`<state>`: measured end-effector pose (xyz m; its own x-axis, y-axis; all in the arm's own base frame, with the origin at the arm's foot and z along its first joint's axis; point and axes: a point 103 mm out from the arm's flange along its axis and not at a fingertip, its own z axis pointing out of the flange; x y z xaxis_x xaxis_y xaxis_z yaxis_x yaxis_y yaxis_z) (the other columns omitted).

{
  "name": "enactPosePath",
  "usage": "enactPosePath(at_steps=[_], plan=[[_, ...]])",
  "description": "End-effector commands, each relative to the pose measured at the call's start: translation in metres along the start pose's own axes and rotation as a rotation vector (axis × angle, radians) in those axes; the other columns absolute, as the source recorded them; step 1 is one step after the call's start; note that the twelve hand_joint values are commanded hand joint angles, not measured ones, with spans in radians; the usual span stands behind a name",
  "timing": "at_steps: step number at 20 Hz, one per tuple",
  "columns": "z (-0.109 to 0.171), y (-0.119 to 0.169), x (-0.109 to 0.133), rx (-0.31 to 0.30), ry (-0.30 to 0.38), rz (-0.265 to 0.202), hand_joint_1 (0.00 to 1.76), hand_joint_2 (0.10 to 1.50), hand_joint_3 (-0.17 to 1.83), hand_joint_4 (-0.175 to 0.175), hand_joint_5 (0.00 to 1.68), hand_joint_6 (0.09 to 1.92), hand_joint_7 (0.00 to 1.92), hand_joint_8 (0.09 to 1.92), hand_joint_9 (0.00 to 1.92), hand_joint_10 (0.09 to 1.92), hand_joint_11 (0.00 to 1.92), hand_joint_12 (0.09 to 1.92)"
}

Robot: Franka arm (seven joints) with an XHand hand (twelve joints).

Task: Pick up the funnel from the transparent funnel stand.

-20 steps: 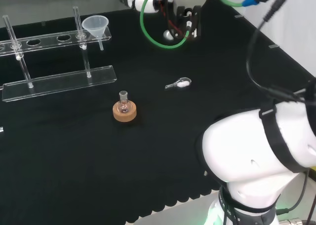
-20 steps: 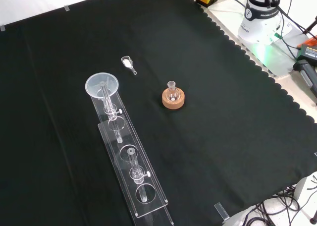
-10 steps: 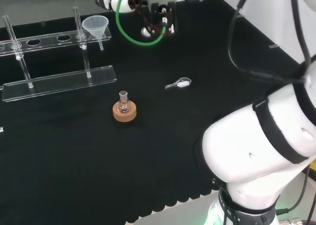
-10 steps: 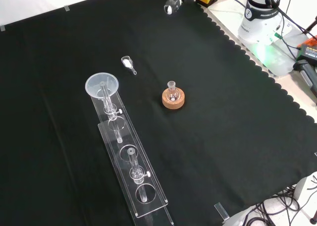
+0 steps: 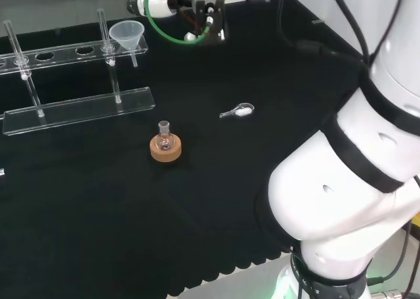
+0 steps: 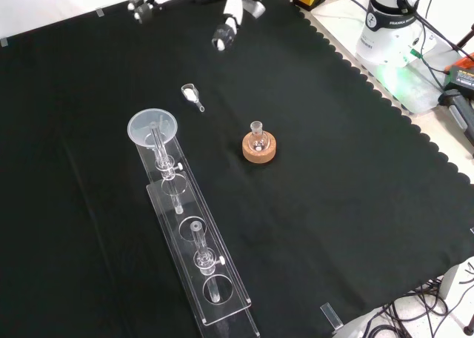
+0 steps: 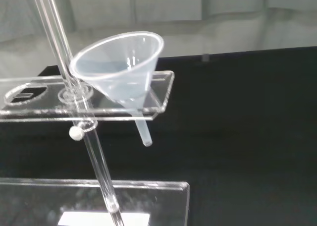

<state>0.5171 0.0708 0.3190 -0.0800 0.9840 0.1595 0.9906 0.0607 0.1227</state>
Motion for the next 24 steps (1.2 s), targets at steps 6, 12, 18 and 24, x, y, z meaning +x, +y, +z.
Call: enactPosePath(at_steps=[6, 12, 18, 24], plan=[[0.034, 0.066, -0.059, 0.14, 0.014, 0.0, 0.18, 0.72, 0.2, -0.027, 0.04, 0.09, 0.0, 0.09, 0.0, 0.37, 0.0, 1.14], [0.056, 0.078, -0.051, 0.173, 0.009, -0.07, 0.18, 0.72, 0.2, -0.027, 0.04, 0.09, 0.0, 0.09, 0.0, 0.37, 0.0, 1.13], [0.074, 0.086, -0.053, 0.181, -0.008, -0.018, 0.18, 0.72, 0.2, -0.027, 0.04, 0.09, 0.0, 0.09, 0.0, 0.36, 0.0, 1.13], [0.1, 0.059, 0.014, 0.064, -0.14, 0.102, 0.18, 0.72, 0.19, -0.027, 0.04, 0.09, 0.0, 0.09, 0.0, 0.35, 0.0, 1.13]])
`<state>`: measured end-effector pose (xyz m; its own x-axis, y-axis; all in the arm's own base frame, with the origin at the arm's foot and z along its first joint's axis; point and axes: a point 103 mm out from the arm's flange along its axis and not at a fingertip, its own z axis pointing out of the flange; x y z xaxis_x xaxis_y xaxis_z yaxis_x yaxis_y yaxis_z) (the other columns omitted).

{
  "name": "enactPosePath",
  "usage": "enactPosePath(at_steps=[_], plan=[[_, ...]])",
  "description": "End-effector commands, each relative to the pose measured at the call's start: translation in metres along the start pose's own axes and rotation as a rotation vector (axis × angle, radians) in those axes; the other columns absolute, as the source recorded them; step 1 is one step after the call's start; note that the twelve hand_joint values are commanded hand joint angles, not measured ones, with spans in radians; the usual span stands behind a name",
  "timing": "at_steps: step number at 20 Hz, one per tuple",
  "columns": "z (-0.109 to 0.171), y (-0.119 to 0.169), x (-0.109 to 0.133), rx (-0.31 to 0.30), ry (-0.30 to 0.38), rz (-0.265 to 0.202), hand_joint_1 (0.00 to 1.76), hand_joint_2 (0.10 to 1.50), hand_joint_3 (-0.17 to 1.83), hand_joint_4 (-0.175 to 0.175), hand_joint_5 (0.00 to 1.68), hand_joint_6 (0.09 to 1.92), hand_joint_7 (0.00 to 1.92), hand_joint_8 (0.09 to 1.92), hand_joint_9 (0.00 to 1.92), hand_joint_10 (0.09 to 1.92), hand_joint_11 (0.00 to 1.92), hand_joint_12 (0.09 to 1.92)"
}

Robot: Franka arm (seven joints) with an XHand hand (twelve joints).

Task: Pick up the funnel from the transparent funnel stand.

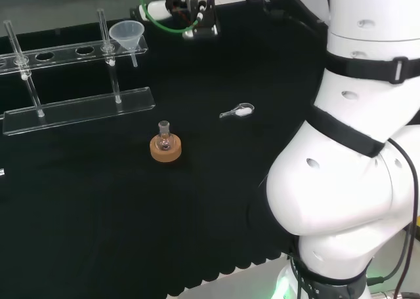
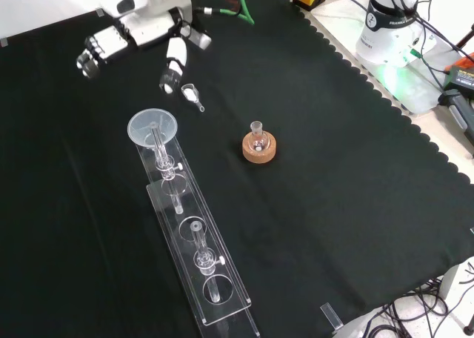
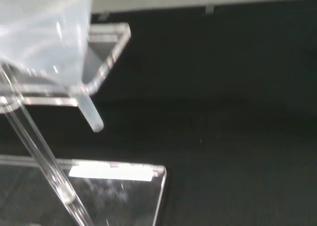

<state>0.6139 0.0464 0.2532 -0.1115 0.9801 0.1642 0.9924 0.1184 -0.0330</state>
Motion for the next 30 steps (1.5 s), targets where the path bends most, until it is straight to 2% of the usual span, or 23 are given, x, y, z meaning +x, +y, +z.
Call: enactPosePath(at_steps=[1, 2, 3, 4, 5, 8, 16, 24, 25, 30], plan=[[0.043, -0.031, 0.089, -0.079, -0.133, 0.139, 0.18, 0.72, 0.19, -0.027, 0.04, 0.09, 0.0, 0.09, 0.0, 0.35, 0.0, 1.12], [0.048, -0.034, 0.095, -0.077, -0.085, 0.146, 0.18, 0.72, 0.19, -0.027, 0.04, 0.09, 0.0, 0.09, 0.0, 0.35, 0.0, 1.12], [0.046, -0.017, 0.071, -0.006, -0.022, 0.112, 0.18, 0.72, 0.19, -0.027, 0.04, 0.09, 0.0, 0.09, 0.0, 0.35, 0.0, 1.12], [0.042, -0.008, 0.055, 0.024, -0.025, 0.054, 0.18, 0.72, 0.19, -0.027, 0.04, 0.09, 0.0, 0.09, 0.0, 0.34, 0.0, 1.12], [0.037, -0.002, 0.043, 0.041, -0.023, 0.035, 0.18, 0.72, 0.19, -0.027, 0.04, 0.09, 0.0, 0.09, 0.0, 0.33, 0.0, 1.12], [0.031, 0.006, 0.031, 0.088, -0.027, 0.015, 0.18, 0.72, 0.18, -0.027, 0.03, 0.09, 0.0, 0.09, 0.0, 0.31, 0.0, 1.1], [0.038, 0.018, 0.038, 0.149, -0.048, -0.033, 0.18, 0.73, 0.17, -0.026, 0.02, 0.09, 0.0, 0.09, 0.0, 0.27, 0.0, 1.06], [0.028, 0.018, 0.051, 0.14, -0.066, -0.061, 0.17, 0.73, 0.16, -0.026, 0.02, 0.09, 0.0, 0.09, 0.0, 0.24, 0.0, 1.04], [0.028, 0.02, 0.054, 0.145, -0.08, -0.078, 0.17, 0.73, 0.16, -0.026, 0.02, 0.09, 0.0, 0.09, 0.0, 0.24, 0.0, 1.04], [0.034, 0.024, 0.063, 0.167, -0.089, -0.066, 0.17, 0.74, 0.16, -0.026, 0.01, 0.09, 0.0, 0.09, 0.0, 0.23, 0.0, 1.03]])
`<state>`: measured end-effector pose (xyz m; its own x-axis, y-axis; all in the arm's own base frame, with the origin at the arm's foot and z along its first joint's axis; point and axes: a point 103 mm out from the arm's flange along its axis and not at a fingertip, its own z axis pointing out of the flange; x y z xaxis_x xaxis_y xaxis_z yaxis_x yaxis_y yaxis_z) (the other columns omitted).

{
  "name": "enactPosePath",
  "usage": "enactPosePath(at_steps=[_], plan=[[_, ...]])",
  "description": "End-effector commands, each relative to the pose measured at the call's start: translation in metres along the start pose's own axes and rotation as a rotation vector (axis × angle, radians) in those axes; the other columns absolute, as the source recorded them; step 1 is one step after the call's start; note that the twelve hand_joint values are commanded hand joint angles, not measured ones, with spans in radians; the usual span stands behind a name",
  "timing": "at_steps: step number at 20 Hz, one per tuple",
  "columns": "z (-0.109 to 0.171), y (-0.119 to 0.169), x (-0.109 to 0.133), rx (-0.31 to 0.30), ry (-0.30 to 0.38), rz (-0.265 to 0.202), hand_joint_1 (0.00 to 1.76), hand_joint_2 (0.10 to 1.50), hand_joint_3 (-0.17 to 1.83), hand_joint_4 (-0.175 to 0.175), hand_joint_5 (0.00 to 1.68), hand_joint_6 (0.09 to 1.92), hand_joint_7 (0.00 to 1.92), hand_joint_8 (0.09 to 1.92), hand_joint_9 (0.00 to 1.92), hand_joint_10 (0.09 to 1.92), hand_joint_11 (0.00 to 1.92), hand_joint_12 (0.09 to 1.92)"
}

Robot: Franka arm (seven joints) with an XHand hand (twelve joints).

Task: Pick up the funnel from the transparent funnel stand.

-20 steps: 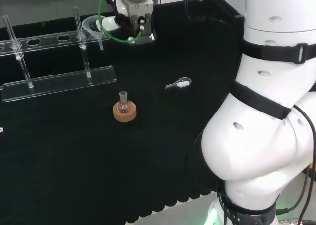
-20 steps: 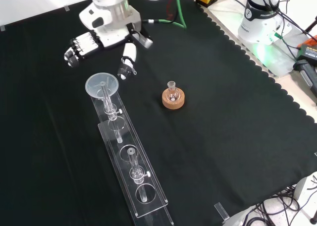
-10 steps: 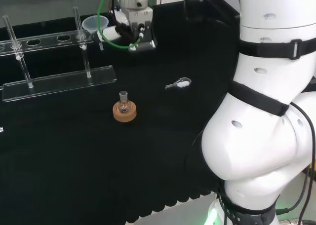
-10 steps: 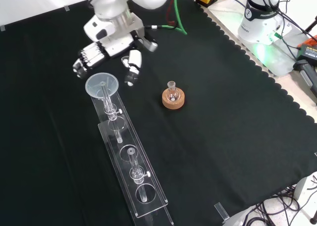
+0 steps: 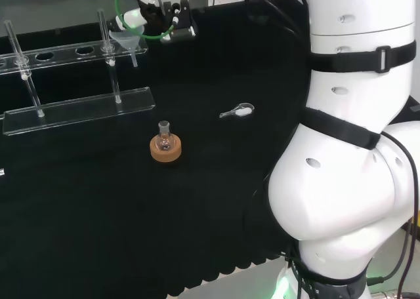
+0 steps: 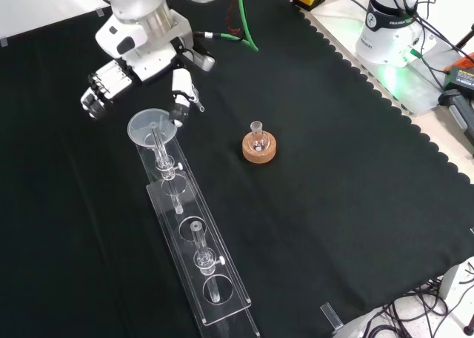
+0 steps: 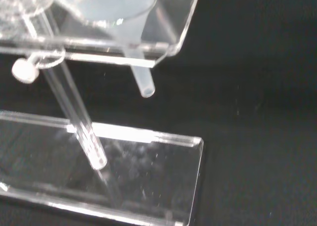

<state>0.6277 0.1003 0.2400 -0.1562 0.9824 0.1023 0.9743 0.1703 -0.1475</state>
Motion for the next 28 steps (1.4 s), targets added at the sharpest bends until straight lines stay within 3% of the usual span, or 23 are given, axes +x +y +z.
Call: enactPosePath(at_steps=[1, 7, 15, 17, 20, 21, 25, 28], plan=[[0.012, 0.007, 0.016, 0.049, -0.024, -0.024, 0.17, 0.74, 0.15, -0.026, 0.01, 0.09, 0.0, 0.09, 0.0, 0.22, 0.0, 1.03], [0.02, 0.01, 0.027, 0.074, -0.025, -0.026, 0.17, 0.74, 0.15, -0.025, 0.01, 0.09, 0.0, 0.09, 0.0, 0.2, 0.0, 1.02], [0.034, 0.014, 0.022, 0.097, -0.025, -0.017, 0.17, 0.74, 0.14, -0.025, 0.0, 0.09, 0.0, 0.09, 0.0, 0.18, 0.0, 1.0], [0.033, 0.014, 0.019, 0.082, -0.027, -0.01, 0.17, 0.75, 0.13, -0.027, 0.0, 0.09, 0.0, 0.09, 0.0, 0.37, 0.0, 1.08], [0.031, 0.011, 0.018, 0.034, -0.053, -0.013, 0.17, 0.76, 0.11, -0.035, 0.04, 0.09, 0.07, 0.09, 0.11, 0.79, 0.02, 1.38], [0.029, 0.011, 0.017, 0.012, -0.068, -0.012, 0.17, 0.76, 0.1, -0.041, 0.08, 0.09, 0.12, 0.13, 0.21, 0.84, 0.09, 1.43], [0.026, 0.012, 0.014, -0.026, -0.098, 0.008, 0.19, 0.77, 0.1, -0.087, 0.23, 0.09, 0.17, 0.75, 0.54, 0.89, 0.45, 1.36], [0.028, 0.012, 0.012, -0.053, -0.123, 0.007, 0.22, 0.77, 0.12, -0.135, 0.33, 0.09, 0.26, 0.93, 0.72, 0.95, 0.75, 1.25]])
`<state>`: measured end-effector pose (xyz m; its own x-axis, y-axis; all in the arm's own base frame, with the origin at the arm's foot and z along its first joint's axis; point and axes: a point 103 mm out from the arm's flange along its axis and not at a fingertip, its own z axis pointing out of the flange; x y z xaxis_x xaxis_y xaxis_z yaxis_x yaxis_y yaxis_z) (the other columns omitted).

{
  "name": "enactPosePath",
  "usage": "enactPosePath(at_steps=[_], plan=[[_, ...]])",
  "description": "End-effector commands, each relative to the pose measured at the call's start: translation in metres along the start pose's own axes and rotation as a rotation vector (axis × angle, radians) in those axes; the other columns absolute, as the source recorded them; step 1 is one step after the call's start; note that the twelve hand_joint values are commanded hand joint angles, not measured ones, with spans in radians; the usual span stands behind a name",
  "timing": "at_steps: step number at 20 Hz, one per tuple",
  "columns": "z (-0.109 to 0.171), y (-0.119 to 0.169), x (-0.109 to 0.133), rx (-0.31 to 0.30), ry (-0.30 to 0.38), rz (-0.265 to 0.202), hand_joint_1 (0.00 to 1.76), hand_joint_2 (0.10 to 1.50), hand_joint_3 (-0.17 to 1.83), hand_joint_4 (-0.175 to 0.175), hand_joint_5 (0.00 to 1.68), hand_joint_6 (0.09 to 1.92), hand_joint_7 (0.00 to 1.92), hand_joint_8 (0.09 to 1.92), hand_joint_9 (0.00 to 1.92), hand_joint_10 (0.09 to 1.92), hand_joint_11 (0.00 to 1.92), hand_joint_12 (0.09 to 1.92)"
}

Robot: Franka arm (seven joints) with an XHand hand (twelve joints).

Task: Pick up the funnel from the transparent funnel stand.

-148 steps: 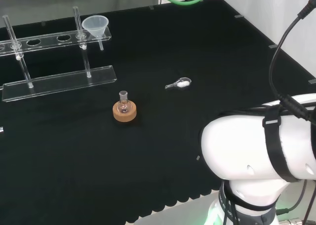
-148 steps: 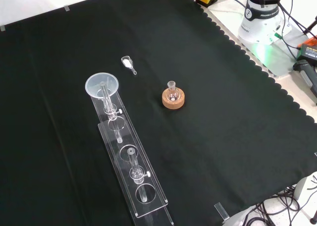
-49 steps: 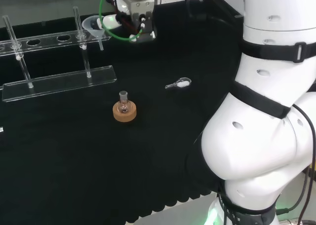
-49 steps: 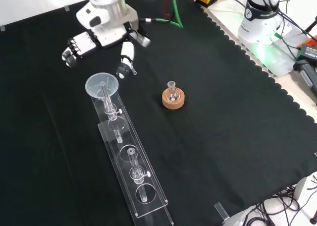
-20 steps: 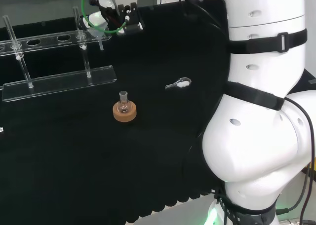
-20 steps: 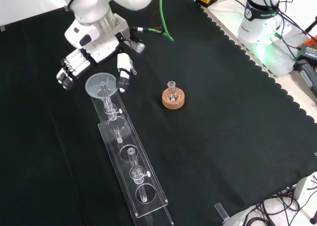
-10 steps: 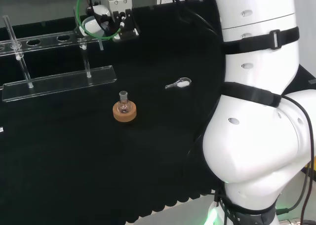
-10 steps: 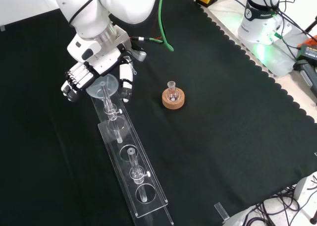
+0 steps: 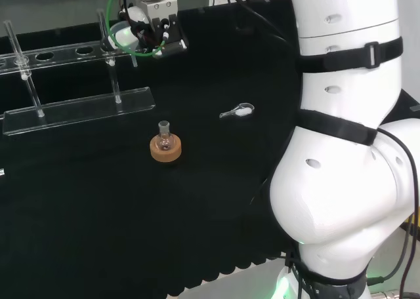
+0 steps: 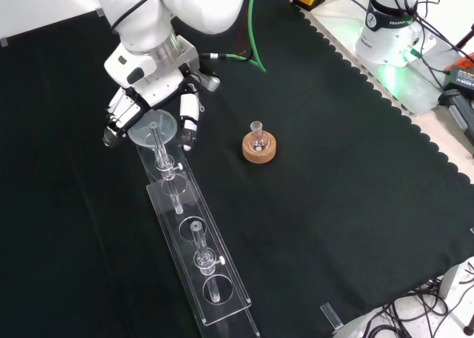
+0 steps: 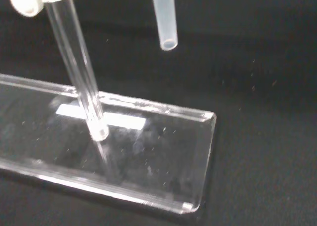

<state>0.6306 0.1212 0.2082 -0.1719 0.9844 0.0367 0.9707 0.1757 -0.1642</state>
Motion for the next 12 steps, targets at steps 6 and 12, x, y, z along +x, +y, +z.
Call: enactPosePath(at_steps=[6, 12], plan=[[0.0, 0.005, -0.008, -0.087, -0.112, 0.02, 0.32, 0.78, 0.17, -0.175, 0.56, 0.12, 0.48, 1.25, 0.98, 1.18, 1.2, 1.11], [0.005, 0.011, -0.016, -0.109, -0.15, 0.031, 0.42, 0.79, 0.25, -0.175, 0.46, 1.16, 0.72, 1.6, 1.15, 1.43, 1.43, 1.25]])
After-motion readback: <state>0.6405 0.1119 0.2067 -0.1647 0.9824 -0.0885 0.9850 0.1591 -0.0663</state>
